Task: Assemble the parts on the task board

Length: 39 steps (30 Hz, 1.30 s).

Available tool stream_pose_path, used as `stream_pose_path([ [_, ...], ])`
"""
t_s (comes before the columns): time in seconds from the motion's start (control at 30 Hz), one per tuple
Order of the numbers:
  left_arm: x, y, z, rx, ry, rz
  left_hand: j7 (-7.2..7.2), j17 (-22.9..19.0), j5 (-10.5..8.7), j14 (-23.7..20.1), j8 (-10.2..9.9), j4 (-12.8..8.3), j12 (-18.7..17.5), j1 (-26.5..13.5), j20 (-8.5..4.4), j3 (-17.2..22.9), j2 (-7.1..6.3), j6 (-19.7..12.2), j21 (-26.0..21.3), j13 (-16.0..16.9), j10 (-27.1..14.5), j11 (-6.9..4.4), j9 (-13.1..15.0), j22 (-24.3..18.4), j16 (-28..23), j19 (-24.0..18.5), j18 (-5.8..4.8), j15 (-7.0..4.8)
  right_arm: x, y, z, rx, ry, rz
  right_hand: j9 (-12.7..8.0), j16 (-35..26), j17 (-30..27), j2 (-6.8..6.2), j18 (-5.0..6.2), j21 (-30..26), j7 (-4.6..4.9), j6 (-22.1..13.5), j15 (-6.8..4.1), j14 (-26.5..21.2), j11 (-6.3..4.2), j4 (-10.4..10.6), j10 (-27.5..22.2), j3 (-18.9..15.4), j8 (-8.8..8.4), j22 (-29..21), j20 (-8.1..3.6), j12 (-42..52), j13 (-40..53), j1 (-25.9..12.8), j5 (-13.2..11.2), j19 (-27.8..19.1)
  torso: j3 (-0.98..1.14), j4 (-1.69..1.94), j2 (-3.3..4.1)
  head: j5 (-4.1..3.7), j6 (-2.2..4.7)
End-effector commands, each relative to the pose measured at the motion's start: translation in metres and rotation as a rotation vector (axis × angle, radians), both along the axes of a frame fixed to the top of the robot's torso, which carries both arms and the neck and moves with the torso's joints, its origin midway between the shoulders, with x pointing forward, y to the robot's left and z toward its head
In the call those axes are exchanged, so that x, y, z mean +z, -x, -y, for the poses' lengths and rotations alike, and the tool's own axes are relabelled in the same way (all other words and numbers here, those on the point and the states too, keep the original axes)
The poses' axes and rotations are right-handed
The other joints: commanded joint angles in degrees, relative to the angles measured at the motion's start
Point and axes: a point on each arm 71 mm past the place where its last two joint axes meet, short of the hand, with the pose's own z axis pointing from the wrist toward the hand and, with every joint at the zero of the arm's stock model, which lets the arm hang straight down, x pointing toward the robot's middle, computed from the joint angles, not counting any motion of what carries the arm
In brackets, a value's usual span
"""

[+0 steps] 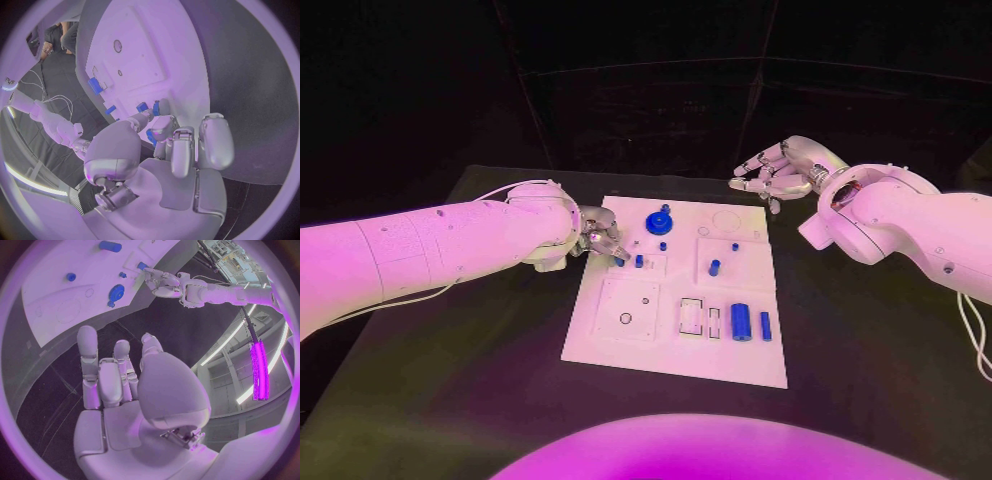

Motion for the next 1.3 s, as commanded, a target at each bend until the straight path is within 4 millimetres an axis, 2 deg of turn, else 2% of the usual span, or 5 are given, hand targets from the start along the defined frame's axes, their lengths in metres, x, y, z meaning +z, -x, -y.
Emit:
stream_pose_path([
  [0.03, -0.0002, 0.0006, 0.0000, -0.007, -0.009, -0.009, -0.08, 15.09, -0.18, 5.95, -0.39, 0.12, 0.38, -0.42, -0.31, -0.07, -0.15, 0.53, 0.30, 0.17, 0.50, -0.01, -0.07, 0.00, 0.36, 0.27, 0.29, -0.56, 0.0013, 0.0000, -0.0006, 0.005, -0.003, 0.002, -0.03, -0.31, 0.08, 0.48, 0.52, -0.19, 0.01, -0.35, -0.20, 1.11, 0.10, -0.13, -0.37, -0.22, 0.19, -0.06, 0.06, 0.00, -0.07, 0.14, 0.20, -0.29, -0.02, 0.06, -0.04, -0.02, -0.03],
  [0.33, -0.0001, 0.0025, 0.0011, -0.014, -0.007, -0.013, -0.13, 15.09, -0.23, 5.95, -0.38, -0.14, 0.49, -0.43, -0.33, -0.34, -0.63, 0.62, 0.32, 0.32, 0.57, -0.06, -0.14, 0.05, 0.36, 0.28, 0.29, -0.58, 0.0013, -0.0001, 0.0000, 0.004, -0.002, 0.002, -0.03, -0.31, 0.08, 0.48, 0.52, -0.19, 0.01, -0.35, -0.20, 1.11, 0.10, -0.13, -0.37, -0.22, 0.19, -0.06, 0.06, 0.00, -0.07, 0.14, 0.20, -0.29, -0.04, 0.02, -0.04, -0.02, -0.10],
  [1.13, -0.0001, 0.0022, -0.0002, -0.010, -0.010, -0.014, -0.13, 15.09, -0.52, 5.95, -0.38, 0.09, 0.66, -0.96, -0.36, -0.85, -0.92, 0.84, 0.19, 0.60, 0.68, -0.08, -0.28, -0.07, 0.36, 0.24, 0.32, -0.61, 0.0010, -0.0003, -0.0005, 0.005, -0.002, 0.000, -0.02, -0.38, 0.12, 0.67, 0.54, -0.44, 0.02, -0.41, -0.18, 1.09, 0.12, 0.01, -0.52, -0.40, 0.31, -0.32, 0.07, 0.02, -0.27, 0.17, 0.54, -0.28, -0.01, 0.01, -0.05, -0.09, -0.24],
  [1.3, -0.0001, 0.0010, -0.0015, -0.004, -0.012, -0.011, -0.08, 15.09, -4.26, 5.95, -0.44, 1.50, 0.66, -3.00, -0.36, -3.10, -1.71, 1.24, 0.15, 0.70, 0.69, -0.02, -0.60, -0.01, 0.36, 0.24, 0.31, -0.58, 0.0010, -0.0003, -0.0004, 0.004, -0.002, 0.001, -0.02, -0.46, 0.02, 0.67, 0.56, -0.53, 0.03, -0.42, -0.18, 1.07, 0.12, 0.02, -0.60, -0.42, 0.32, -0.46, 0.07, -0.08, -0.39, 0.18, 0.63, -0.32, 0.00, 0.02, -0.02, -0.15, -0.18],
])
